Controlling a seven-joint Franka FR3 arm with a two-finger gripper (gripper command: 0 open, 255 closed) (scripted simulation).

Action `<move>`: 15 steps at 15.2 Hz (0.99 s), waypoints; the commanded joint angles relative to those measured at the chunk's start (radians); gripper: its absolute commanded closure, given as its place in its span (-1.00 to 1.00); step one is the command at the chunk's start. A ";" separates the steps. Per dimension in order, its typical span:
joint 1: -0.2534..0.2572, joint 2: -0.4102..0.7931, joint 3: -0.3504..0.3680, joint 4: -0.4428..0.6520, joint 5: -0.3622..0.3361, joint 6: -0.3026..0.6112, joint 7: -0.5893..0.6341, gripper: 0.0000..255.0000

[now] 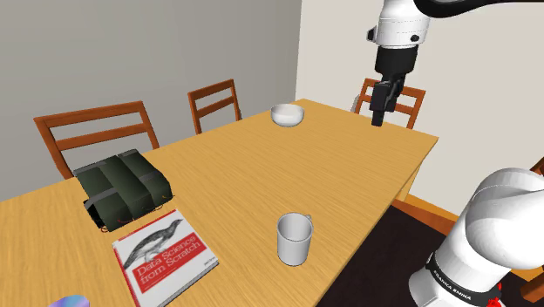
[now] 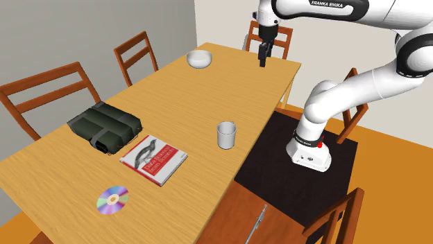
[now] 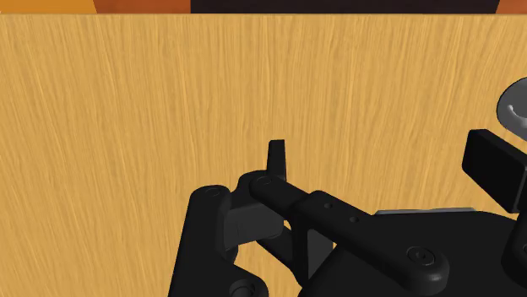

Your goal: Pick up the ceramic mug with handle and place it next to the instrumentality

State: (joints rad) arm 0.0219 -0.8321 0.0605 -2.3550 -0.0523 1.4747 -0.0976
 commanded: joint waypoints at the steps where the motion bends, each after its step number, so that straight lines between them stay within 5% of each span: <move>1: 0.000 0.000 0.000 0.000 0.000 0.000 0.000 -1.00; 15: 0.104 0.093 0.286 -0.179 0.216 0.296 0.289 -1.00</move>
State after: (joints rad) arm 0.1206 -0.7540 0.3281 -2.5274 0.1511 1.7446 0.1739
